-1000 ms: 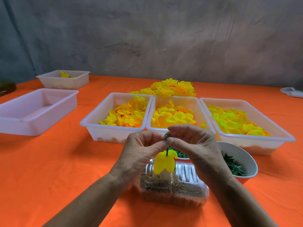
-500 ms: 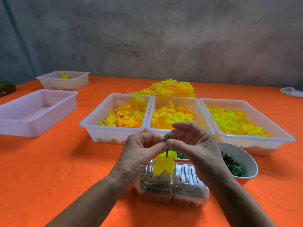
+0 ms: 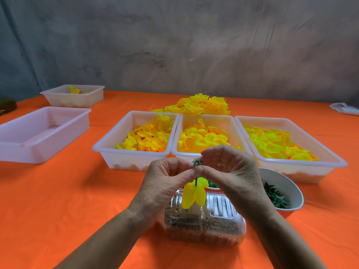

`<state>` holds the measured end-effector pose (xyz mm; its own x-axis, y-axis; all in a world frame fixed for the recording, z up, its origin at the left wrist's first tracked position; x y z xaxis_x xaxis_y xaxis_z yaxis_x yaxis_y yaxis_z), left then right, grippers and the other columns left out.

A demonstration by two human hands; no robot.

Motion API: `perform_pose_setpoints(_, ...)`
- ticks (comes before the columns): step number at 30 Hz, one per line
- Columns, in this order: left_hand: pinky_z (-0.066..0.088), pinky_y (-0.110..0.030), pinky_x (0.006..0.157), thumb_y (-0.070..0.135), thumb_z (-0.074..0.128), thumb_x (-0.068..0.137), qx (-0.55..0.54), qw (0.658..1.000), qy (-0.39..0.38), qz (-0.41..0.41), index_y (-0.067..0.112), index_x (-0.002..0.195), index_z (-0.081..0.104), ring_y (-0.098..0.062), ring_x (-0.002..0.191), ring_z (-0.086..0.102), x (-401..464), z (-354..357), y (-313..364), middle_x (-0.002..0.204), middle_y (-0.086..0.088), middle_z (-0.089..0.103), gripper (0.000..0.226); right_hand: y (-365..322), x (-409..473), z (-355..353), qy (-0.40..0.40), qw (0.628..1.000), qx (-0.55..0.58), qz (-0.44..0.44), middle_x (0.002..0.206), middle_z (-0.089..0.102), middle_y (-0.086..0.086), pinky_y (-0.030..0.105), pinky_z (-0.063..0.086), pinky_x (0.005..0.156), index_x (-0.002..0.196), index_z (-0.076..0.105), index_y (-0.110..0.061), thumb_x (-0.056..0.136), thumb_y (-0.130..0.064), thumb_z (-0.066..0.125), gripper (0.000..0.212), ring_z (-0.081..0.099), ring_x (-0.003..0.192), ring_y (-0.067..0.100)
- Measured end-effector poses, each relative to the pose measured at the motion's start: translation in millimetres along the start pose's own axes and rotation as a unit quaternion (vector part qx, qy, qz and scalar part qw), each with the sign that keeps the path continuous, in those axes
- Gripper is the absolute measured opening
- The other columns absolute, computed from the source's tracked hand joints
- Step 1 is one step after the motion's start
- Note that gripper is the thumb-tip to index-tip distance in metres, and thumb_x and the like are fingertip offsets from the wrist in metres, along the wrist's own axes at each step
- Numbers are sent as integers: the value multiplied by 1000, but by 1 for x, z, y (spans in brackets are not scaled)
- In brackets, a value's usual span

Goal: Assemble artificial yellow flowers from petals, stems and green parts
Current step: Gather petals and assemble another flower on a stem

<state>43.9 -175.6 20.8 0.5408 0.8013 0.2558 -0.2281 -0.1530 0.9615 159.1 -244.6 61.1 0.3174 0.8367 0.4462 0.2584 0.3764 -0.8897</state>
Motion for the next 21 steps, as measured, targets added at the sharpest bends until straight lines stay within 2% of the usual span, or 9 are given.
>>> perform_pose_setpoints(5,50,-18,64,41,79,56,4,1000,-1,-1,17,73,75,-7,68,64,1,0,-1,69,1,70,30,2,-1,0,1,1000,17,-3,80,73,6,24,55,70,79,70,-19,67,-3,80,22,70,78,19)
perform_pose_setpoints(8,49,-16,64,40,79,56,0,1000,-2,2,17,72,75,-6,67,63,1,0,0,68,2,69,28,3,-1,1,-2,1000,26,-4,82,73,5,22,55,71,83,69,-18,68,-3,79,23,70,79,17)
perform_pose_setpoints(12,49,-16,64,37,79,56,-6,1000,-3,2,17,72,76,-6,67,64,1,1,0,69,2,70,26,6,-2,2,-1,997,70,6,82,73,7,23,54,70,85,68,-14,61,-14,77,25,70,79,18)
perform_pose_setpoints(16,49,-16,64,36,79,58,-3,1000,0,1,18,74,76,-5,68,65,0,0,-1,71,2,72,24,11,-2,2,-6,998,66,21,82,73,5,27,57,64,85,69,-15,68,-5,77,21,70,80,17)
perform_pose_setpoints(19,50,-18,67,35,79,58,0,1000,5,1,18,75,77,-8,73,66,0,-2,-2,75,-1,73,25,13,-3,3,-9,997,72,24,82,74,3,26,57,62,83,71,-20,66,-14,76,19,70,80,15)
perform_pose_setpoints(21,50,-18,68,27,79,63,4,1000,3,7,18,76,77,-9,74,67,-1,-2,0,77,-2,74,15,14,-4,3,-12,997,77,24,82,74,3,24,56,63,81,71,-20,64,-17,76,18,70,80,14)
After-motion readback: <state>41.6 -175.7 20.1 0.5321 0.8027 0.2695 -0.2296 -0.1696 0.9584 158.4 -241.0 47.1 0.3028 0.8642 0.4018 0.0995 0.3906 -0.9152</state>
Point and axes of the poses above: each hand's wrist, its own x-axis towards the middle knuckle, its own z-axis out of the palm, y = z × x, the point moved 9 cm from there along x, towards the middle knuckle
